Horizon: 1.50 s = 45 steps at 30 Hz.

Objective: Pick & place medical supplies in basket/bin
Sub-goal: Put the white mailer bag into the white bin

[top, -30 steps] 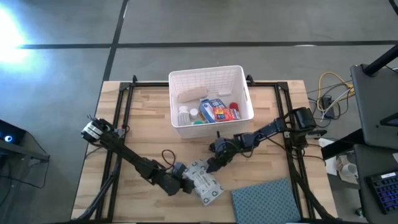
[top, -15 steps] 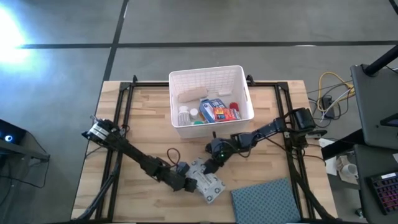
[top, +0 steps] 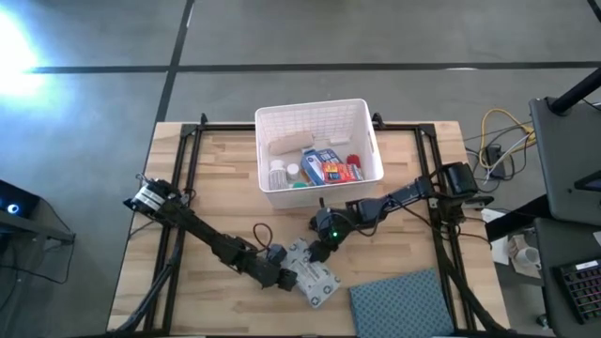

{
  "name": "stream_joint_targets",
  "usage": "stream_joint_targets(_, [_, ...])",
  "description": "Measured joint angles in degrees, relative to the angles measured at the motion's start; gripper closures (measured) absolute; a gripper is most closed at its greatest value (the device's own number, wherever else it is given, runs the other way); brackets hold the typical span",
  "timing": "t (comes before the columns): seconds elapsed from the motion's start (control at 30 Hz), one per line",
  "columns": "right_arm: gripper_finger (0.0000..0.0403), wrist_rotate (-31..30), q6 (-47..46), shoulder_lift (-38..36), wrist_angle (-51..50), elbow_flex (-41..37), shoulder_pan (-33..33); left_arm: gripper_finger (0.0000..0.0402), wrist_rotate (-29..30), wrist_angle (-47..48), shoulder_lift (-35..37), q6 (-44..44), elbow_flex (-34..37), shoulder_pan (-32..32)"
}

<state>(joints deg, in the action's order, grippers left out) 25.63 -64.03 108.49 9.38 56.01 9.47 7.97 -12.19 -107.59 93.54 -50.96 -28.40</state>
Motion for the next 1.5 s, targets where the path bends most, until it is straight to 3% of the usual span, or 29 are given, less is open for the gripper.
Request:
stream_joint_targets(0.2, [0.0346,-0.04,0.52,-0.21,-0.26,0.00,-0.03,0.0284,0.19,0.15,0.11,-0.24,-0.17,0.00])
stream_joint_targets(0.4, [0.0379,-1.31,2.54,-4.57,-2.22,0.93,0.09,0.0284,4.15,4.04,2.64,-3.04,-1.91,-1.48])
stream_joint_targets(0.53, [0.0381,-4.83,5.40,-11.13,-6.60,2.58,0.07,0.0284,12.69,14.52,9.09,-2.86,-3.89,-3.66])
stream_joint_targets(0.67, [0.0381,-10.80,9.78,-18.10,-13.64,6.72,-0.32,0.0284,28.20,27.24,17.42,-3.00,-5.40,-5.31])
stream_joint_targets(0.77, [0.0381,-15.50,13.18,-21.75,-19.11,11.88,-1.44,0.0284,36.63,31.11,24.75,-3.30,-6.58,-4.45])
stream_joint_targets(0.97, [0.0381,-26.76,22.62,-24.13,-27.35,25.34,-6.40,0.0284,49.53,31.91,36.64,-20.82,-11.15,2.95])
stream_joint_targets(1.1, [0.0381,-30.55,27.97,-23.29,-29.60,32.45,-12.05,0.0284,49.43,31.19,40.51,-37.78,-17.00,12.99])
stream_joint_targets(1.2, [0.0381,-31.88,30.04,-22.49,-32.62,35.43,-17.01,0.0284,45.84,35.36,40.93,-46.38,-22.71,20.16])
stream_joint_targets(1.33, [0.0381,-37.93,31.67,-20.75,-43.72,36.22,-22.90,0.0284,42.80,50.68,40.14,-47.36,-30.95,24.81])
stream_joint_targets(1.5, [0.0381,-44.84,34.17,-18.48,-55.91,35.74,-28.44,0.0284,42.23,57.58,39.00,-47.36,-35.34,24.35])
